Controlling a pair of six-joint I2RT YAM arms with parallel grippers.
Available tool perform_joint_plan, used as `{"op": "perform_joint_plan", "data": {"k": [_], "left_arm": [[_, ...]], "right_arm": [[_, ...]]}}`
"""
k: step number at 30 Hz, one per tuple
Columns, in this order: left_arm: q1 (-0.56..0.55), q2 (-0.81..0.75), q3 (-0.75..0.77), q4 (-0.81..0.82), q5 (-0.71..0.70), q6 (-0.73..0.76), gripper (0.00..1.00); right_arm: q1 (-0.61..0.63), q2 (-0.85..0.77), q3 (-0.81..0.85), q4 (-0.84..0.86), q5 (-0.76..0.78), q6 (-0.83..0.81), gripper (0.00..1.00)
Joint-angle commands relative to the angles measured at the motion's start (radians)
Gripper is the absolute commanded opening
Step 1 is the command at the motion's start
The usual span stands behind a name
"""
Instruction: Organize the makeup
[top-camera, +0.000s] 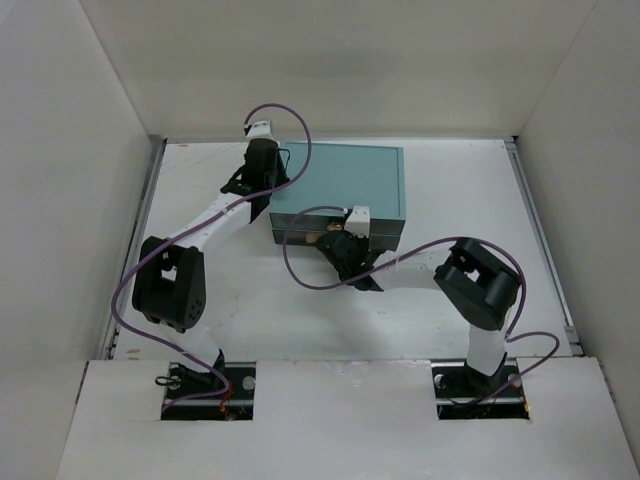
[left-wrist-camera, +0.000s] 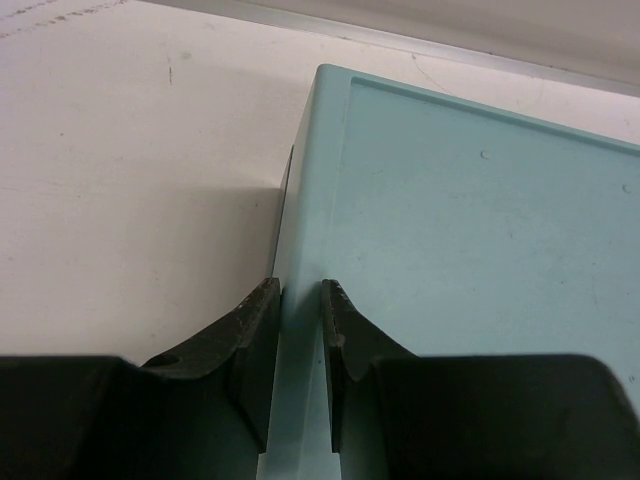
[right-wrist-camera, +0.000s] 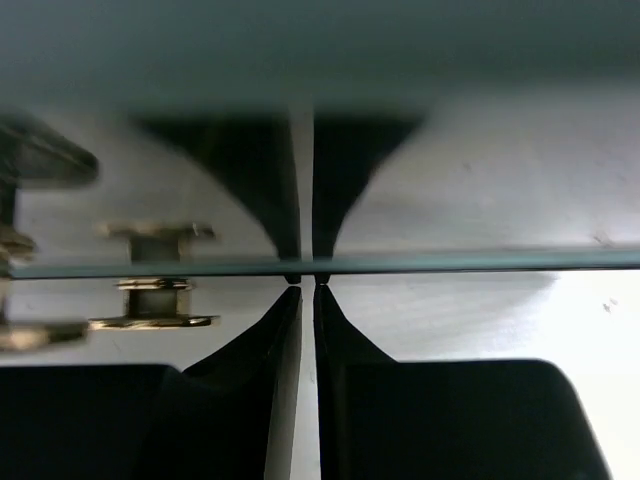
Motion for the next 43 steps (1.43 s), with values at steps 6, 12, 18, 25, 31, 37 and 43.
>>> {"op": "perform_joint_plan", "data": {"k": [6,12,18,25,31,37,43], "left_arm": [[-0.044,-0.001,-0.053,-0.150,0.052,0.003,0.10],[-0.026,-0.101,-0.035,-0.189,0.031,0.007,0.21],[0.043,-0.299,0.033,-0.305,-0.054,0.039,1.00],[0.113,-0.679,-0.208,-0.396,-0.176,-0.033,1.00],[0.091,-0.962,-0.408,-0.641,-0.287,-0.225,1.00],[0.151,-1.021,-0.418,-0.789,-0.312,-0.239,1.00],[0.195,-1.017,-0.414,-0.781,-0.258,-0.247,1.00]], "right_arm": [[0.001,-0.041,0.024,0.245,0.007,-0.076,0.21],[0.024,-0.260,-0.111,0.203,-0.108,-0.093,0.49],[0.014,-0.486,-0.108,-0.304,-0.409,-0.068,1.00],[-0.204,-0.688,-0.100,-0.704,-0.404,0.031,1.00],[-0.517,-0.928,-0.131,-0.710,-0.419,-0.013,1.00],[-0.697,-1.061,-0.123,-0.695,-0.458,-0.102,1.00],[-0.780,-1.040,-0.097,-0.697,-0.567,-0.103,1.00]]}}
